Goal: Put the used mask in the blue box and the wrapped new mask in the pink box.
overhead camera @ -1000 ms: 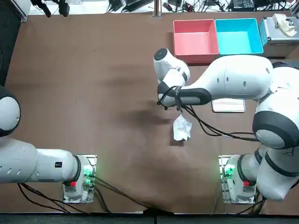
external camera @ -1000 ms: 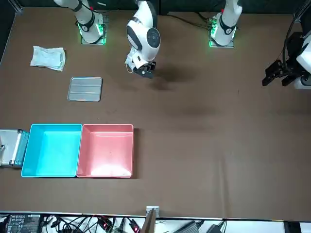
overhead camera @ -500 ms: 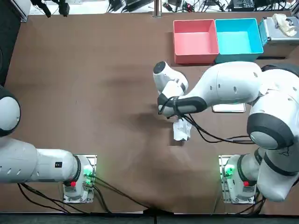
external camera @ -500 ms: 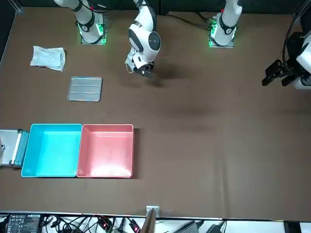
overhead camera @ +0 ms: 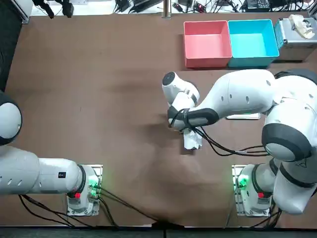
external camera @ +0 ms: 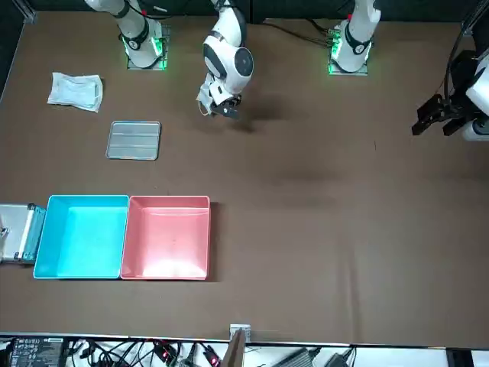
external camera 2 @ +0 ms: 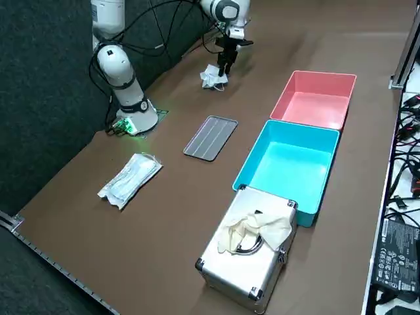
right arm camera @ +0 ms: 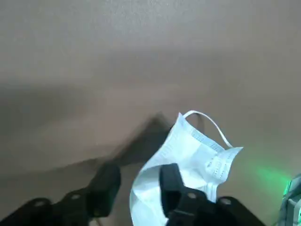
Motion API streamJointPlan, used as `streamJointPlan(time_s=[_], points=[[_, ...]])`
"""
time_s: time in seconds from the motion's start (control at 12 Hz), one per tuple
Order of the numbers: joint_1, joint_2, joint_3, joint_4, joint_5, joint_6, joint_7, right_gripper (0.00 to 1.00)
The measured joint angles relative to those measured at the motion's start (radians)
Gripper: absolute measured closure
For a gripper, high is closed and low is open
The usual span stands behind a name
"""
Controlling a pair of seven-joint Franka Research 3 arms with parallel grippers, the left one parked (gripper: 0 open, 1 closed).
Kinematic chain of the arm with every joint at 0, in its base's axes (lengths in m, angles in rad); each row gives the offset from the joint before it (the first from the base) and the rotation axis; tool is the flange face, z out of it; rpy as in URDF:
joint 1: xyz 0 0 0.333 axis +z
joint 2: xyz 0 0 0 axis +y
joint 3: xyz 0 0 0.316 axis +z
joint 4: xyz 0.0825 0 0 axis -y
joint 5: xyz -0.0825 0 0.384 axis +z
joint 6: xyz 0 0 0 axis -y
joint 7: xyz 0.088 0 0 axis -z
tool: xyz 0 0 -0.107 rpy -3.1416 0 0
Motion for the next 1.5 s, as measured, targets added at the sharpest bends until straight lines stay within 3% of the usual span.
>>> streamJointPlan(time_s=[0.33,0.42,0.75,1.0,1.5], points=[[-0.001,-0.002,-0.005,-0.001,0.0,0.0,0.008,0.94],[-0.002,-0.005,-0.009,0.001,0.0,-0.003,0.015,0.99],[-0.035,-0.027,-0.031,0.072,0.0,-0.11,0.02,0.99],[-0.15,-0.067,-0.038,0.209,-0.006,-0.262,-0.007,0.99],[-0.305,-0.074,-0.041,0.3,-0.063,-0.312,-0.073,0.99]])
